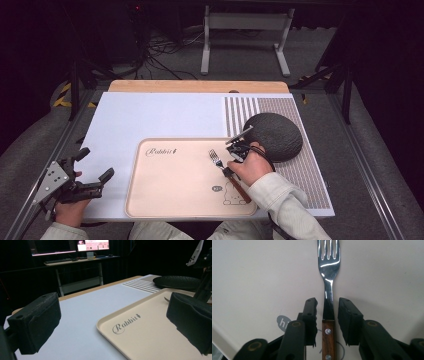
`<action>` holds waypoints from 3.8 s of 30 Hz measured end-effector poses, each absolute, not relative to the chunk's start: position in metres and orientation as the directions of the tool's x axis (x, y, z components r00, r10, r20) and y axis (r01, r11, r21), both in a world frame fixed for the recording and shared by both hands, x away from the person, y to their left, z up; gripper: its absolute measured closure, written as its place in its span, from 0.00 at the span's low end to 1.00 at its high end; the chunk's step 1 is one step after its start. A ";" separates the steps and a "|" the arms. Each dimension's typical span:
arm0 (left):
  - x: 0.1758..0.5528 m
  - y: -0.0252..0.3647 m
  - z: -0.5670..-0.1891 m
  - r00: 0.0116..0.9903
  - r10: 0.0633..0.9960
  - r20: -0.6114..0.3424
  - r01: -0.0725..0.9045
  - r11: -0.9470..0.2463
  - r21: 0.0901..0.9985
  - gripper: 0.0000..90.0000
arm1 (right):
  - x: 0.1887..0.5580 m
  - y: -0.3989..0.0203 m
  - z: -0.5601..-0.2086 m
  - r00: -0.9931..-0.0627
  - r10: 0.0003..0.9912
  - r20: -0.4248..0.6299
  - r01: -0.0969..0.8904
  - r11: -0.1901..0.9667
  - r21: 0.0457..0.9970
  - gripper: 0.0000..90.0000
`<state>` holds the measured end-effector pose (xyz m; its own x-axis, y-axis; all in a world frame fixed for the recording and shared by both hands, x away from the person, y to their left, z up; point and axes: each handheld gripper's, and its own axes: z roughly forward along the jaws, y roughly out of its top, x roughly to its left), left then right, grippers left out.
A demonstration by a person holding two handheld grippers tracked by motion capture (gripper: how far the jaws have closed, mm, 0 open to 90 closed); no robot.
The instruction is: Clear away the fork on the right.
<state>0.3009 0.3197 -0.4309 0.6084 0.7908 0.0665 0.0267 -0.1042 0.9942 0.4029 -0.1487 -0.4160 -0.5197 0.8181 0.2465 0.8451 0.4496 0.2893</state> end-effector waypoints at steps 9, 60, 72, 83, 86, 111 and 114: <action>0.301 0.320 -0.431 0.608 0.792 0.066 0.025 -0.102 0.994 0.00 | 0.402 -0.148 -0.402 -0.554 0.802 0.224 0.812 0.461 0.357 0.54; 0.302 0.320 -0.431 0.610 0.790 0.062 0.030 -0.100 0.995 0.00 | 0.430 -0.108 -0.411 -0.922 0.386 -0.039 0.302 0.777 0.552 1.00; 0.302 0.320 -0.432 0.611 0.789 0.067 0.029 -0.107 0.994 0.00 | 0.437 -0.106 -0.425 -0.918 0.395 -0.038 0.313 0.780 0.541 1.00; 0.302 0.320 -0.431 0.611 0.789 0.067 0.030 -0.108 0.994 0.00 | 0.439 -0.103 -0.429 -0.917 0.394 -0.053 0.310 0.791 0.527 1.00; 0.302 0.320 -0.431 0.611 0.789 0.067 0.029 -0.107 0.994 0.00 | 0.440 -0.104 -0.429 -0.912 0.406 -0.059 0.318 0.789 0.525 1.00; 0.302 0.320 -0.432 0.610 0.790 0.068 0.029 -0.108 0.994 0.00 | 0.455 -0.126 -0.431 -0.854 0.515 -0.080 0.409 0.757 0.510 1.00; 0.302 0.320 -0.432 0.611 0.788 0.067 0.030 -0.107 0.994 0.00 | 0.457 -0.131 -0.430 -0.844 0.530 -0.084 0.421 0.751 0.509 1.00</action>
